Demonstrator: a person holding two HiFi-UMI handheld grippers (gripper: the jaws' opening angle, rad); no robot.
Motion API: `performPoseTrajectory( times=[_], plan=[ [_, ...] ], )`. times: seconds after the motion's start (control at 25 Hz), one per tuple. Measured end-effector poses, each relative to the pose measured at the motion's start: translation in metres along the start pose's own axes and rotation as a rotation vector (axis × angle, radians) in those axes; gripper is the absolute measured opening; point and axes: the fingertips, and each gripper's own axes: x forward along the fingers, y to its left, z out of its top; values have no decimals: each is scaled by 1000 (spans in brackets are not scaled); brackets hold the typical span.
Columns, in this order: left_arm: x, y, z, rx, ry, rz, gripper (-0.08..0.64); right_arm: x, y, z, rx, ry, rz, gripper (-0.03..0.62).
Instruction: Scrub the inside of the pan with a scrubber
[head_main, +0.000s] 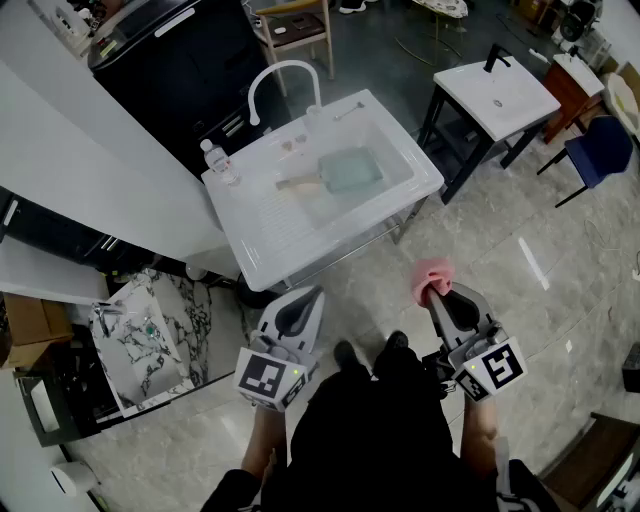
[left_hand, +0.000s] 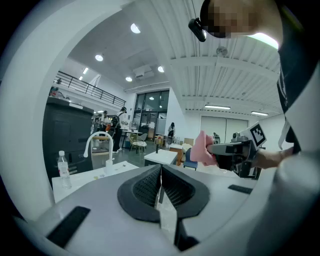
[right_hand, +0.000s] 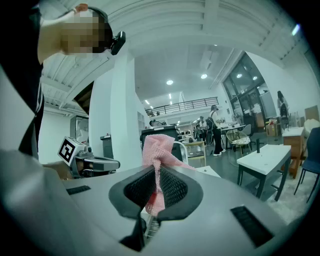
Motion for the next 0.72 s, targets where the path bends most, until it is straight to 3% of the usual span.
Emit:
performPoseTrajectory(
  times=[0.32,0.44,0.72],
  plan=[
    [5,-7,-1,31,8,-83,34,0,12,7,-6,-25,-33,38],
    [9,-9,-2,36,10,-110,34,0,16,9,32,-55,-14,40],
    [35,-10,-18,7,47,-142,34,1,-3,-12,61,-3,-44,43]
  ],
)
